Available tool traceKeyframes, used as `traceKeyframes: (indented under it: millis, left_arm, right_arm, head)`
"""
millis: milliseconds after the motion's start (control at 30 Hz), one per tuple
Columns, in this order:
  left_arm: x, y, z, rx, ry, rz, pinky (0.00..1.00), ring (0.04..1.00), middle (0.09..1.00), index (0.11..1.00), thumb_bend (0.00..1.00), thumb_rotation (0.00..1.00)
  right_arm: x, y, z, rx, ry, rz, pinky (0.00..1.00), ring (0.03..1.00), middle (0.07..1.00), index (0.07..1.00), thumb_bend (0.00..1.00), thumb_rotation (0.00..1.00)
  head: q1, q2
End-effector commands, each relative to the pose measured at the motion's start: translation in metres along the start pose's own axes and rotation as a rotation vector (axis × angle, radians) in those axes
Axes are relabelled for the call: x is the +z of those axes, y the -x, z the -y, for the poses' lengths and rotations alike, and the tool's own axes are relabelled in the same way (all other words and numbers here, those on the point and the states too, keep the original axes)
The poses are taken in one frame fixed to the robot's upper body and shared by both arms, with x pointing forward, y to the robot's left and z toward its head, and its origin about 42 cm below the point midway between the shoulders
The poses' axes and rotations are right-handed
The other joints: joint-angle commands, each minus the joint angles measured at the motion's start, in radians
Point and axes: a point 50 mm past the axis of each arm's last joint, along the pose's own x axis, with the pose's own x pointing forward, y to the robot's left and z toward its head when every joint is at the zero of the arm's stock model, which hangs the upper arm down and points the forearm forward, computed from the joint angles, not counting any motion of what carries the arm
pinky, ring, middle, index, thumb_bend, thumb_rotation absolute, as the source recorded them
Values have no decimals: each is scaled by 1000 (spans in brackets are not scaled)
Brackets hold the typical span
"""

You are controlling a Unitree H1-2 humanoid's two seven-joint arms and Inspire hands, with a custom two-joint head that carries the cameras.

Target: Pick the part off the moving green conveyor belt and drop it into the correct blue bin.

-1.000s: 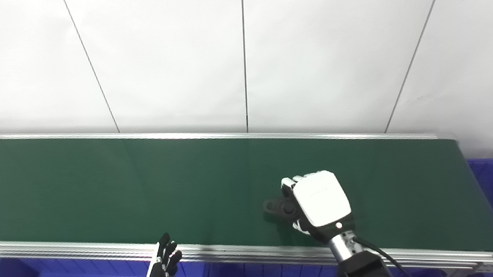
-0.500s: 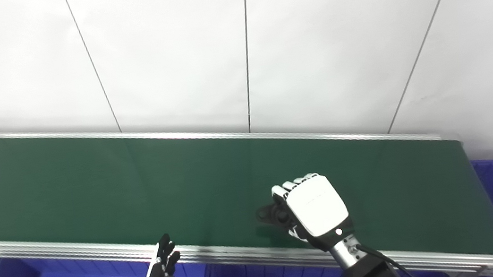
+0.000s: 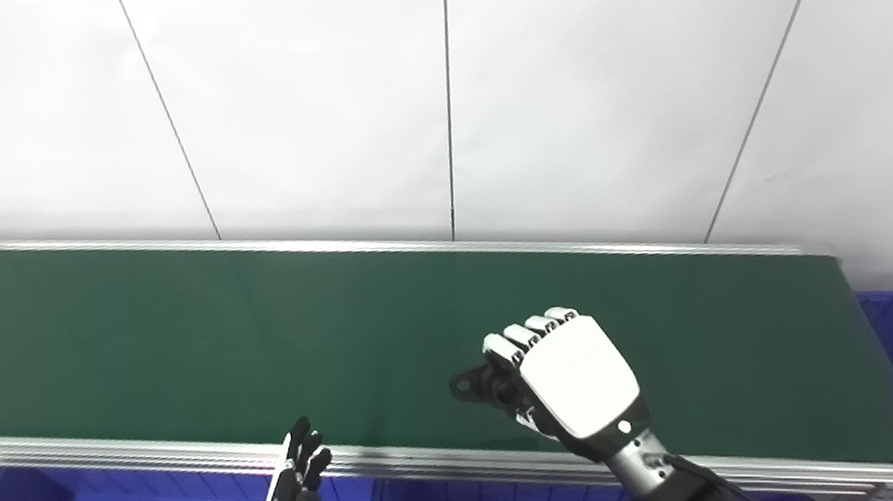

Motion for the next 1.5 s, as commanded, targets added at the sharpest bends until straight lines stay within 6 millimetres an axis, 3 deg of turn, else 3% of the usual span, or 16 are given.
traceKeyframes:
  millis: [0, 200, 300, 400, 467, 600, 800, 1067, 1167, 1300, 1367, 1467]
  left_arm:
    - [14, -7, 9, -4, 46, 52, 1000, 944, 982, 1000, 723, 993]
    - [23, -14, 1, -4, 62, 57, 1000, 962, 1000, 1000, 726, 993]
    - [29, -19, -3, -9, 61, 75, 1000, 980, 1000, 1000, 695, 997]
    - [35, -24, -8, -13, 46, 88, 1000, 989, 1000, 1000, 675, 1000]
    - [38, -29, -12, -11, 21, 97, 1000, 992, 996, 1000, 662, 1000]
    - [45, -41, -15, -4, 17, 97, 1000, 978, 992, 1000, 686, 1000]
    - [49, -51, -15, -12, 42, 85, 1000, 972, 995, 1000, 735, 968]
    - [47, -45, -16, -13, 28, 86, 1000, 981, 999, 1000, 688, 985]
    - [45, -42, -17, -9, 30, 80, 1000, 983, 997, 1000, 689, 983]
    - [44, -39, -17, -8, 35, 84, 1000, 989, 1000, 1000, 667, 986]
    - [44, -38, -18, -4, 32, 81, 1000, 985, 993, 1000, 668, 979]
    - [44, -37, -19, -5, 31, 80, 1000, 984, 992, 1000, 661, 984]
  right_arm:
    - [-4, -8, 19, -71, 9, 31, 199, 251, 390, 496, 525, 0]
    - [7, 2, 32, -96, 17, 29, 198, 252, 389, 501, 525, 0]
    - [11, 4, 37, -99, 0, 15, 187, 245, 385, 499, 524, 0]
    - [11, 1, 41, -96, 0, 2, 186, 240, 385, 499, 524, 0]
    - [9, 0, 45, -92, -5, -11, 187, 238, 447, 485, 531, 0]
    - [7, -2, 48, -89, -4, -17, 191, 239, 394, 494, 526, 0]
    - [7, 4, 48, -77, 2, -30, 202, 253, 393, 501, 525, 0]
    - [16, 22, 42, -53, -17, -62, 200, 252, 390, 504, 524, 0]
    - [20, 34, 29, -33, -32, -59, 194, 245, 387, 502, 524, 0]
    - [32, 52, 10, 4, -45, -59, 192, 239, 465, 481, 531, 0]
    - [38, 61, 3, 34, -60, -59, 194, 241, 403, 500, 523, 0]
    - [47, 75, -7, 71, -80, -54, 198, 243, 389, 501, 523, 0]
  head:
    - [-6, 4]
    - [-62, 75]
    - [-93, 126]
    - [-140, 206]
    - [-167, 250]
    - [-188, 300]
    - [-179, 289]
    - [-158, 256]
    - [-142, 247]
    - [-131, 239]
    - [-129, 237]
    - [-128, 237]
